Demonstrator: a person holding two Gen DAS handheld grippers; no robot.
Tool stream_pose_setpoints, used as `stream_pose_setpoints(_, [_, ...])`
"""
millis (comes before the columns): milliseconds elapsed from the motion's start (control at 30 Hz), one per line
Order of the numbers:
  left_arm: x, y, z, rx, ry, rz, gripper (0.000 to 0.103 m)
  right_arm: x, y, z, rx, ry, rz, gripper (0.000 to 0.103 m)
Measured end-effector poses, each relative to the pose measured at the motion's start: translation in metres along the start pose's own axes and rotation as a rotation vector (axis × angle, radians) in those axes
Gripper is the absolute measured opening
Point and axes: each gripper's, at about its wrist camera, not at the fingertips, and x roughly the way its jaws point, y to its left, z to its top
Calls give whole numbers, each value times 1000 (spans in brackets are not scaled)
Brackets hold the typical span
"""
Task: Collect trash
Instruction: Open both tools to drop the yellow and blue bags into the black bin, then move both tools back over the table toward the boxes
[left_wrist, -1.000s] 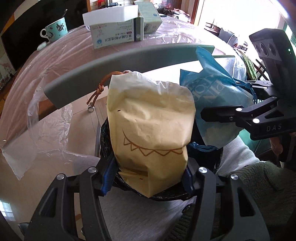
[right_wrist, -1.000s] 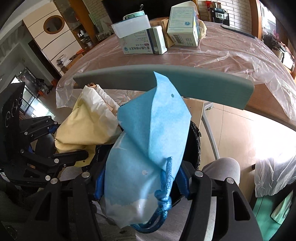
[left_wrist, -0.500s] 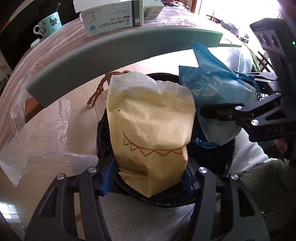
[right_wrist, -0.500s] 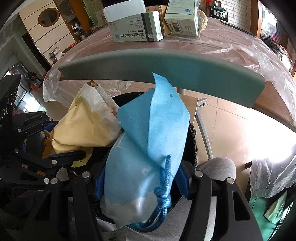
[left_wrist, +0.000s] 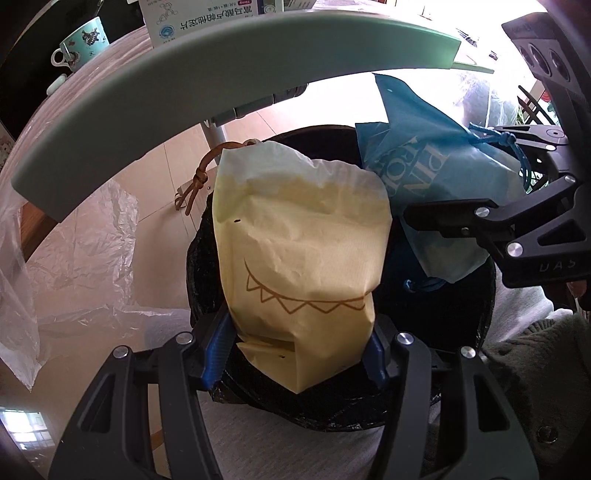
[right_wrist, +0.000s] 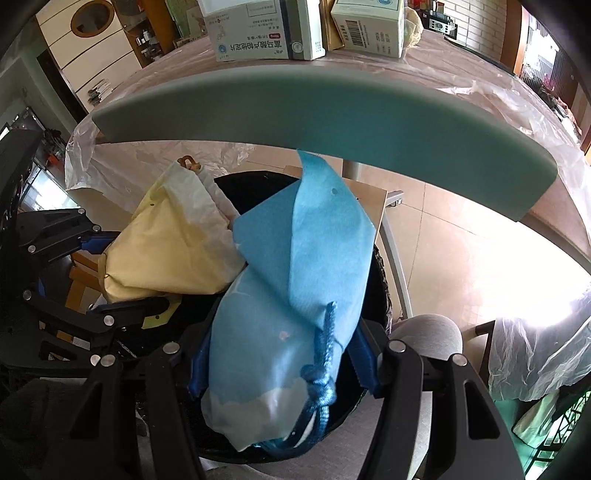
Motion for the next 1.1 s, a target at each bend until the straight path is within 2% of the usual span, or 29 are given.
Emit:
stream_pose_setpoints(600, [2, -7, 3, 2, 7, 4, 59, 1, -5, 0, -1, 13, -26, 61])
stream_pose_setpoints(633, [0, -7, 4, 6, -5, 0, 62, 0, -6, 0, -1, 8, -32, 62])
stream_pose_setpoints(700, [-4, -6, 3, 7, -23, 10, 75, -4, -7, -1, -1, -8, -52, 74])
stream_pose_setpoints(733, [-7, -6, 3, 4, -36, 19, 85, -8, -8, -2, -3, -23, -61, 82])
stream_pose_setpoints(767, [-10, -6, 2, 2, -46, 13, 87, -12, -8, -2, -6, -33, -66, 87])
stream_pose_setpoints(833, [-17, -5, 1, -5, -57, -16, 87, -19, -10, -4, -12, -46, -76, 88])
stream_pose_setpoints(933, [-28, -5, -2, -9, -80, 13, 87, -33, -15, -6, -4, -74, -86, 88])
stream_pose_setpoints(1000, [-36, -5, -2, -13, -98, 23, 87, -46, -19, -6, 12, -105, -86, 88])
stream_pose_setpoints(1100, [-60, -2, -3, -40, -162, -4, 87, -72, -22, -5, 32, -182, -76, 88])
